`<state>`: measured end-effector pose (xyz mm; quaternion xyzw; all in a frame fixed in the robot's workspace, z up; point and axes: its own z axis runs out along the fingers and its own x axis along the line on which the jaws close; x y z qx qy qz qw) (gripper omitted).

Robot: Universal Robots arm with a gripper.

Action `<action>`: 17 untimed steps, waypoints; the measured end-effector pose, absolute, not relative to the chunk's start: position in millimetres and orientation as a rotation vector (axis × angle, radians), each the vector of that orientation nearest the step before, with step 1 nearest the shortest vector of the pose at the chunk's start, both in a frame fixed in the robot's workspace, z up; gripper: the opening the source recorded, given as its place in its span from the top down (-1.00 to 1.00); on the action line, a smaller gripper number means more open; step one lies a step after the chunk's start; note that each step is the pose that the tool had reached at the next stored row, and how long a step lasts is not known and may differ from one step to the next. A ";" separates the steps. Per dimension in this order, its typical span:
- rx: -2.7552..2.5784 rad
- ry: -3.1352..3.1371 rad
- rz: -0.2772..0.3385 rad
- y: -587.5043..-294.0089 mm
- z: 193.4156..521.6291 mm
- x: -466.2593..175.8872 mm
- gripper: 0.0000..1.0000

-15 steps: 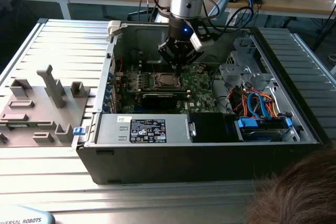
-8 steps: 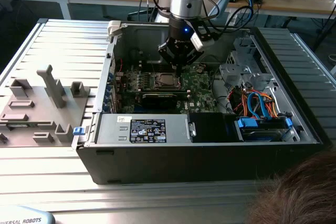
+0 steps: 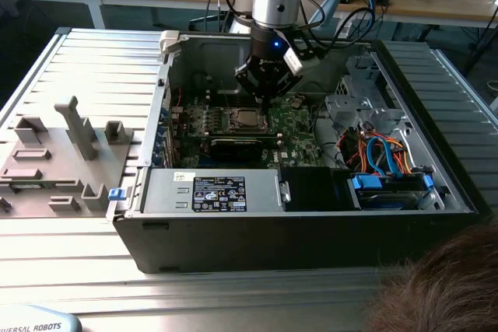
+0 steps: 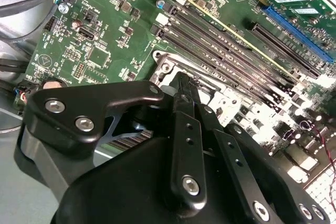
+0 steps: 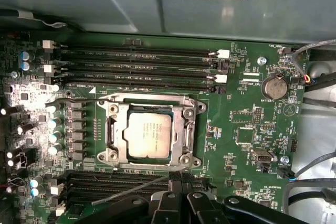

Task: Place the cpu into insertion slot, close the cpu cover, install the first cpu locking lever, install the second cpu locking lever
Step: 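Install the first cpu locking lever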

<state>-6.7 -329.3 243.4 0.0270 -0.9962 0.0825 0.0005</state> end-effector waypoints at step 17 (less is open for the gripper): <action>0.200 -3.125 0.305 -329.3 243.2 -6.7 0.79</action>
